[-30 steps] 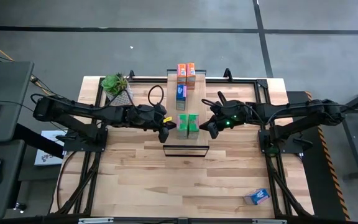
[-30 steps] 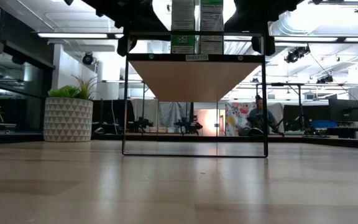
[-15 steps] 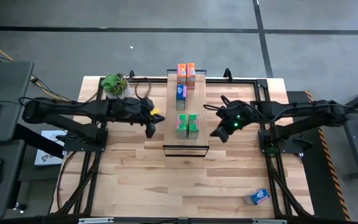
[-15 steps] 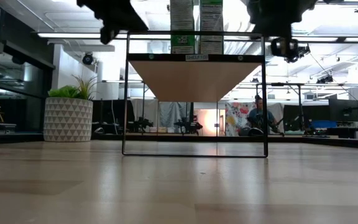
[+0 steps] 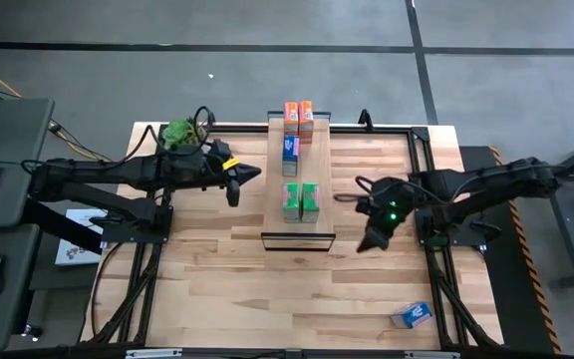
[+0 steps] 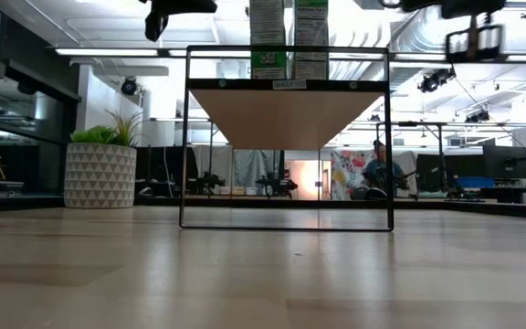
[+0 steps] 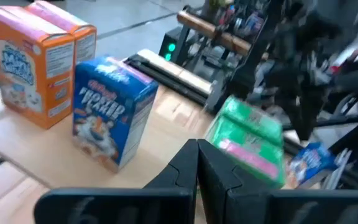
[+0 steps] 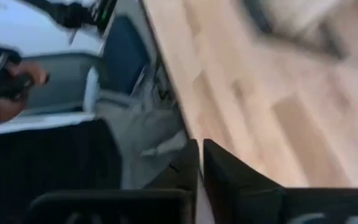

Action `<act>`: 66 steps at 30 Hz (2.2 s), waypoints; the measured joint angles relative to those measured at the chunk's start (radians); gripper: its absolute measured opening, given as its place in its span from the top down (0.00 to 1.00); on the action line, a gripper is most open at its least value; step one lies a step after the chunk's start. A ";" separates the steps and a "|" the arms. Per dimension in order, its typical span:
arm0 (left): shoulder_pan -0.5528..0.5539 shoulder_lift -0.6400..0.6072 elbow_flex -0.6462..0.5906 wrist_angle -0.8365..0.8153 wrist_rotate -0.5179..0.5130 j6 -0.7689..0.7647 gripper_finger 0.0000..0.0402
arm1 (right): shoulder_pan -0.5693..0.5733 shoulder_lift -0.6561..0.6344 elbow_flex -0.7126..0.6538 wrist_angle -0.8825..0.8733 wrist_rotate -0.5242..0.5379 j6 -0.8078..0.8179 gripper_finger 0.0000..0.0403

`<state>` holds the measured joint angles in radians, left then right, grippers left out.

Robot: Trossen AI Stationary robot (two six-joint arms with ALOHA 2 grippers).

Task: Stack cereal on shelf
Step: Put the blue cereal box on the shelf

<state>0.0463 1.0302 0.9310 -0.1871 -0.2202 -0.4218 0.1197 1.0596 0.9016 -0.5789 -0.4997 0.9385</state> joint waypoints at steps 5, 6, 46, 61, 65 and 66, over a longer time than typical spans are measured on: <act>0.000 0.000 0.000 0.015 0.000 -0.013 1.00 | 0.095 -0.020 0.000 -0.089 -0.036 0.018 0.79; 0.000 0.000 0.000 0.016 0.000 -0.007 1.00 | 0.112 -0.020 0.000 -0.099 -0.036 0.016 0.74; 0.000 0.000 0.000 0.028 0.000 0.059 1.00 | 0.756 0.246 0.384 -0.551 0.319 0.137 0.36; 0.000 0.000 0.000 0.027 0.029 0.083 1.00 | 0.839 0.470 0.471 -0.617 0.248 -0.241 0.36; 0.000 0.000 0.000 0.027 0.035 0.157 1.00 | 0.855 0.510 0.470 -0.623 0.321 -0.271 0.36; 0.000 0.000 0.000 0.028 0.035 0.170 1.00 | 0.856 0.521 0.470 -0.635 0.324 -0.276 0.36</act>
<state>0.0460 1.0302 0.9310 -0.1593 -0.1857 -0.2513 0.9757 1.5802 1.3720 -1.2144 -0.1756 0.6626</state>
